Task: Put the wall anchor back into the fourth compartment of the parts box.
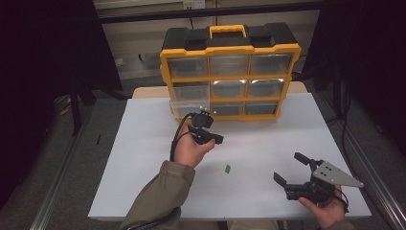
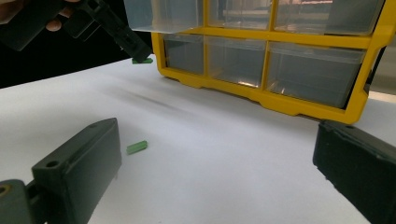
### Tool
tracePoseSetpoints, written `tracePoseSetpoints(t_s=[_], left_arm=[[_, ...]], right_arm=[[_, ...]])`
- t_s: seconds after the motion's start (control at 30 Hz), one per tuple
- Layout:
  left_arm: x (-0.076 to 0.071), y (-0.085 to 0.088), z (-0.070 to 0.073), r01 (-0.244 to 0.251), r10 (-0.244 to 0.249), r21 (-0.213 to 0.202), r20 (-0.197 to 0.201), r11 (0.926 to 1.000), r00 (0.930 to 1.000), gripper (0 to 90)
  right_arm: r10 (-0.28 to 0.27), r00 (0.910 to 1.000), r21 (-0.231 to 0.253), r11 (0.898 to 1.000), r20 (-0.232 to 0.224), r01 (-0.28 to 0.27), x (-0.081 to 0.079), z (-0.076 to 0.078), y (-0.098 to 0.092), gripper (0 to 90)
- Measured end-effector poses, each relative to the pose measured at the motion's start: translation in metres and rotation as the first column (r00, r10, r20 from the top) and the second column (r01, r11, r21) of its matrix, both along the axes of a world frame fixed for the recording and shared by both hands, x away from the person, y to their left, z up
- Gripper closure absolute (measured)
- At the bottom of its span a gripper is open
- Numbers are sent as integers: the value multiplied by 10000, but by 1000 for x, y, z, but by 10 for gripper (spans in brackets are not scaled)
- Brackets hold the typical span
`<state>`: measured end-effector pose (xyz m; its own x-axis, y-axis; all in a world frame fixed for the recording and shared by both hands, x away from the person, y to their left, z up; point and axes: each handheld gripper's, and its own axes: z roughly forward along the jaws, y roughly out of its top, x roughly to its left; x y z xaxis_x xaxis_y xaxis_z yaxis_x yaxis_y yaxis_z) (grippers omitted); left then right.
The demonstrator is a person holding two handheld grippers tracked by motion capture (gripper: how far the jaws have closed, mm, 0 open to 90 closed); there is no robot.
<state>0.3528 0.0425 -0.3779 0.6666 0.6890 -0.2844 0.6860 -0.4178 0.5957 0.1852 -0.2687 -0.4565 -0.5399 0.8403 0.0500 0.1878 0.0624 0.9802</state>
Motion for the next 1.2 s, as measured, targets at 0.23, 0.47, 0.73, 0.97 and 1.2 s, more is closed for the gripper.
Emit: tracePoseSetpoints(t_s=[0.23,0.47,0.73,0.97,1.2], left_arm=[[4,1,6,-116,115,-103,-99,9999,9999,850],[8,1,13,-201,200,-203,-68,9996,9998,850],[12,1,20,-279,277,-228,-62,9994,9996,850],[16,2,27,-434,433,-246,-38,9988,9991,850],[18,2,35,-553,554,-314,0,9980,9985,850]], right_arm=[[4,10000,-6,10000,13,-4,0,0,0,11],[28,10000,-20,10000,5,-28,0,0,0,11],[40,10000,-36,10000,29,-40,1,0,-1,11],[40,10000,-36,10000,28,-40,1,0,-1,11],[60,10000,-99,9999,36,-59,0,0,-2,11]])
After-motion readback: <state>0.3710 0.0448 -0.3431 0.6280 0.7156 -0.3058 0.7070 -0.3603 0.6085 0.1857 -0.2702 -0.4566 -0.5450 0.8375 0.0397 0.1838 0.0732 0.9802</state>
